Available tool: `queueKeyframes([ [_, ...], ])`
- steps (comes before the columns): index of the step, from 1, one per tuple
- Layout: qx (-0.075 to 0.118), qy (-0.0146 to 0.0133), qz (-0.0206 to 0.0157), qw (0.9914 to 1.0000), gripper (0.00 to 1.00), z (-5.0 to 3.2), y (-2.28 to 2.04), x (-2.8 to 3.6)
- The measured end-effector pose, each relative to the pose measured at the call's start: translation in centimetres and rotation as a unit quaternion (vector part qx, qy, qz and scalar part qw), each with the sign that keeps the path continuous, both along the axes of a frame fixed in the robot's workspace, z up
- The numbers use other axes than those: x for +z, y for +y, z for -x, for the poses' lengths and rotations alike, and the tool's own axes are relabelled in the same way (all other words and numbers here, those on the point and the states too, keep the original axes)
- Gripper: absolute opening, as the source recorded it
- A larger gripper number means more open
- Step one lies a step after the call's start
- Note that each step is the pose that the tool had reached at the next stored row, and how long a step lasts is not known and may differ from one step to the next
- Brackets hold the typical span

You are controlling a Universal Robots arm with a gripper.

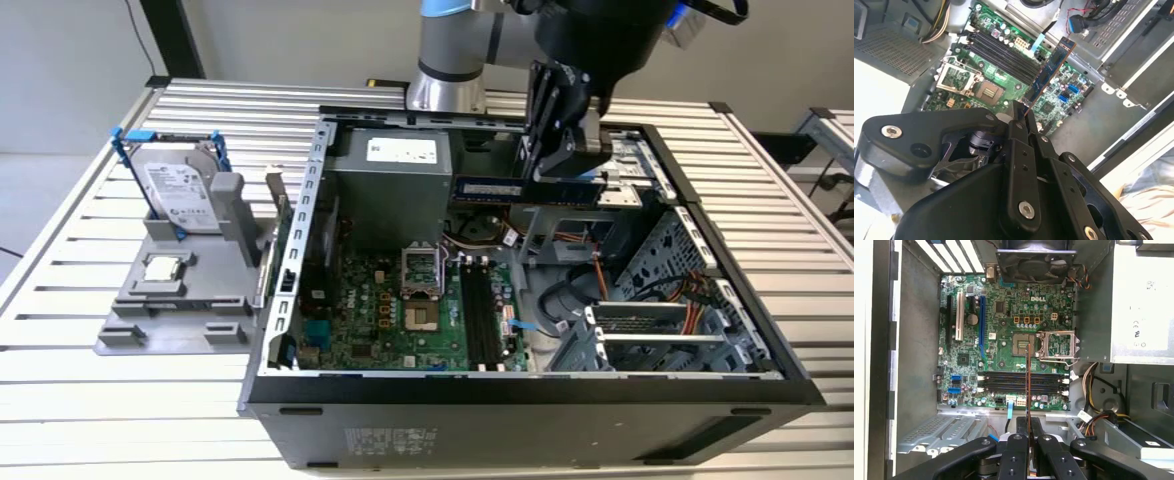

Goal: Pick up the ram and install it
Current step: 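Pick up the ram and move it above insertion slot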

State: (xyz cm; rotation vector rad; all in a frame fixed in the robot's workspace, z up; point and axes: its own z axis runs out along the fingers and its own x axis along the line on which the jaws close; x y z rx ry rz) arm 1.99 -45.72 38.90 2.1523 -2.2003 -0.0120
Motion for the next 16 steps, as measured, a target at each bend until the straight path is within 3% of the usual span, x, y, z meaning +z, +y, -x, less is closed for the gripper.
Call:
queueKeyframes([
  [4,-0.029,0.0,0.0001,0.99957,0.0,0.0,0.0,-0.01],
  [8,-0.063,0.0,0.0,0.99804,0.0,0.0,0.0,-0.01],
  [12,-0.096,0.0,0.0001,0.99542,0.0,0.0,0.0,-0.02],
  [16,-0.129,0.0,0.0,0.99163,0.0,0.0,0.0,-0.02],
])
